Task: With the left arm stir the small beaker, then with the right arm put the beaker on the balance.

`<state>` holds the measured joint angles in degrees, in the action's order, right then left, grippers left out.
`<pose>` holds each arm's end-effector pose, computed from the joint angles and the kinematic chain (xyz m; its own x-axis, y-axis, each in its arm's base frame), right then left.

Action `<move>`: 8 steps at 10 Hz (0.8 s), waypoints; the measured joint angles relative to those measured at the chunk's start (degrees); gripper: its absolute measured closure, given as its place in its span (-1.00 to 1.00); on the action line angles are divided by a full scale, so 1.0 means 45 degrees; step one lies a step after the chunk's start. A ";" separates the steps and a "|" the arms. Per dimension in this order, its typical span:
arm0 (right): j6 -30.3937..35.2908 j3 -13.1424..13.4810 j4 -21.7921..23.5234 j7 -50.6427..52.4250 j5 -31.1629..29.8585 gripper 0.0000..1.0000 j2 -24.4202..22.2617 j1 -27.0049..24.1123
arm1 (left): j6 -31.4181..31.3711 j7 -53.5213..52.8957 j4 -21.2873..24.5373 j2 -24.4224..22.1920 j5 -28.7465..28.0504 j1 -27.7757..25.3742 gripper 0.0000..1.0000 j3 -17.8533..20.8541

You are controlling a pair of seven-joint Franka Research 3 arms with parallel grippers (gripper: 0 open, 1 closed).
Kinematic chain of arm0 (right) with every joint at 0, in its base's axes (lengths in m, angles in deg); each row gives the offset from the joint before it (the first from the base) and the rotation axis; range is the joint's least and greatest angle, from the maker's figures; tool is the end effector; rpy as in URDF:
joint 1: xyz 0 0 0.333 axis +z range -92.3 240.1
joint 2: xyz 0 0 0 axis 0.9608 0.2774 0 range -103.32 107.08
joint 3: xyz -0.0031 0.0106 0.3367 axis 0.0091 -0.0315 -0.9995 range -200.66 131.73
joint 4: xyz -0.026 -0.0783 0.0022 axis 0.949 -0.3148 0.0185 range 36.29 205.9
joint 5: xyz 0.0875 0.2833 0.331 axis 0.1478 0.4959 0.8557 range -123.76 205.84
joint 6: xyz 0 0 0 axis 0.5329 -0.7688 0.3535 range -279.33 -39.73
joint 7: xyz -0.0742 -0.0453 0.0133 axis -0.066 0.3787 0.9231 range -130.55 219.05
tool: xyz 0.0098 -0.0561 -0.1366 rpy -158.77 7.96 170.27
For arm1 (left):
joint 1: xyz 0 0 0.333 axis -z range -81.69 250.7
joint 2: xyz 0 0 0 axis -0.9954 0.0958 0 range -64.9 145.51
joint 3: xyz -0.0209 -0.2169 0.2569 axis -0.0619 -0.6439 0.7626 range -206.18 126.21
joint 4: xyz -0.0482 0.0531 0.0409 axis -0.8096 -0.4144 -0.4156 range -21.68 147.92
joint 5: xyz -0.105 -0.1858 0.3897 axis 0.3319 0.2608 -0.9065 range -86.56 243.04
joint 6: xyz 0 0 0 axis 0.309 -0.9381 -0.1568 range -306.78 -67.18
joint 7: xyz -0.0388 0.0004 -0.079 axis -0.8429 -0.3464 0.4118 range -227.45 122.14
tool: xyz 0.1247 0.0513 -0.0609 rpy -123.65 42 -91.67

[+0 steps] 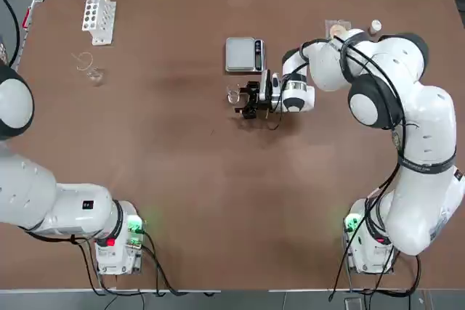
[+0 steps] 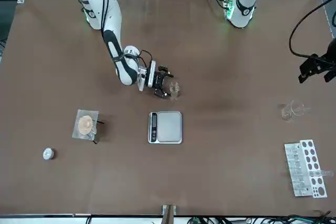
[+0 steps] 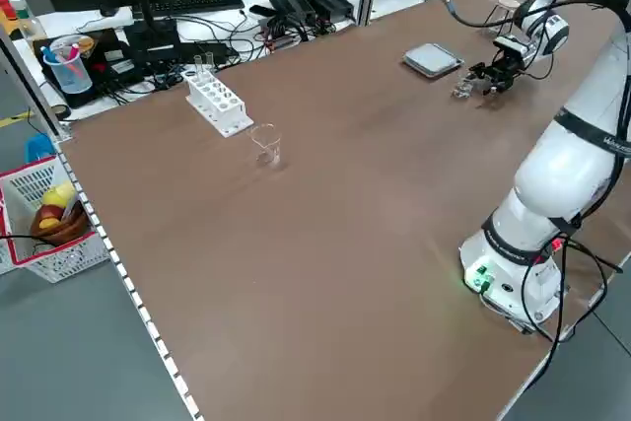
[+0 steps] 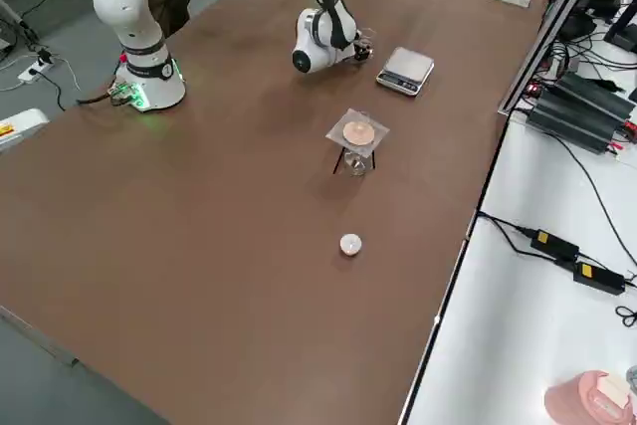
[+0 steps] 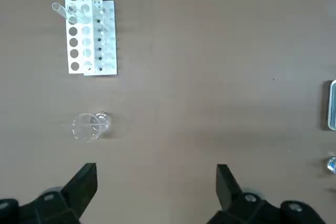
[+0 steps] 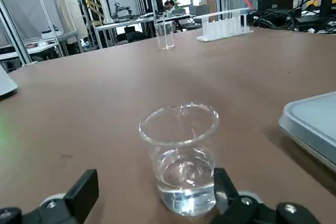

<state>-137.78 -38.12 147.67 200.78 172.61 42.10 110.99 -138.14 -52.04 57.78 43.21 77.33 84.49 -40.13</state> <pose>0.4338 0.4519 0.0397 0.1851 0.2498 0.9504 0.9723 -0.1869 -0.1402 0.6403 0.0009 0.6189 0.9923 0.0069 0.1237 0.0088 -0.9999 -0.0147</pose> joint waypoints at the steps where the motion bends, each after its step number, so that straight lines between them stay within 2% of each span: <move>1: 0.0017 0.0001 -0.0007 0.0001 0.0006 -0.94 0.0000 0.0041 | -0.0005 0.0000 -0.0001 0.0000 0.0000 -0.0004 -1.00 0.0000; 8: 0.0318 0.0082 -0.0316 0.0005 0.0547 -0.95 0.0022 0.0049 | -0.0022 -0.0001 -0.0011 0.0000 0.0000 0.0014 -1.00 0.0029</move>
<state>-136.35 -37.75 146.25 200.81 175.07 42.19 111.21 -138.24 -52.04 57.74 43.21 77.33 84.55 -40.00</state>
